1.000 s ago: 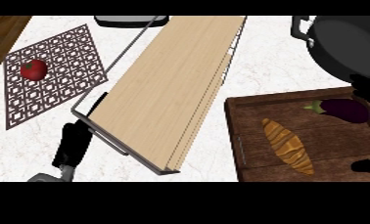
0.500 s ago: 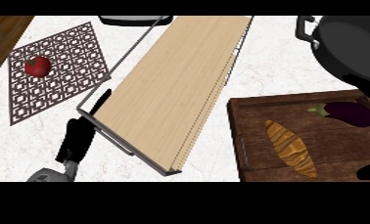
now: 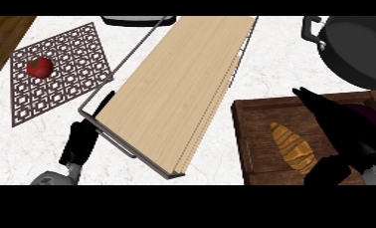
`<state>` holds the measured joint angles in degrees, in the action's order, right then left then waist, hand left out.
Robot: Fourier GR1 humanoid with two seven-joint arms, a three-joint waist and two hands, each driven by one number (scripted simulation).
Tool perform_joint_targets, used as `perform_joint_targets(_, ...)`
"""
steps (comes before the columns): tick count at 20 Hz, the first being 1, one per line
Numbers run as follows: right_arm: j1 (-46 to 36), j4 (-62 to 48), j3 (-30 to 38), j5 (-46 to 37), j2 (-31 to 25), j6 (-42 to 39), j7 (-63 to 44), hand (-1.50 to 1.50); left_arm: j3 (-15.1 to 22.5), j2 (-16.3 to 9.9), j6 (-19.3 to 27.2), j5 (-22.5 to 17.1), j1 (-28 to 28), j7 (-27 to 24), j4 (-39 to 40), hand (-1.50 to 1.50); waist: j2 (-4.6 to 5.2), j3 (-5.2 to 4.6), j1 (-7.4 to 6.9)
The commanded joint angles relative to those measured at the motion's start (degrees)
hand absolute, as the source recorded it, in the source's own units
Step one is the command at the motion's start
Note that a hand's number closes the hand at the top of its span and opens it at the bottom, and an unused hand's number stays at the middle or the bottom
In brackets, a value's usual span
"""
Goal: Pick the croissant from the tray and place it in the tiered shelf
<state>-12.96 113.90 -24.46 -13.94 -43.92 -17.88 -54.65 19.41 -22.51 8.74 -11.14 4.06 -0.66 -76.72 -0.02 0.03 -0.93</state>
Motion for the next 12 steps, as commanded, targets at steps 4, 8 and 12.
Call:
perform_joint_targets(4, 1.0, -3.4, -4.6, -5.7, 5.4, -2.0, -6.4, -1.50, -1.2, 0.7, -0.7, 0.7, 0.1, 3.6, -2.3, 0.00, -0.01, -0.03, 0.75)
perform_joint_targets(8, 1.2, 0.8, -6.1, -7.1, 8.6, -2.9, -13.3, -1.50, -2.8, 1.3, -1.4, 1.7, -1.3, -0.3, 1.7, 0.00, -0.03, -0.09, 1.07)
perform_joint_targets(12, -1.5, -6.8, -6.1, -12.8, 9.3, -2.7, -9.3, -1.50, -2.1, 1.4, -0.9, 2.9, -2.7, 2.0, -2.5, 0.00, 0.01, -0.05, 0.57)
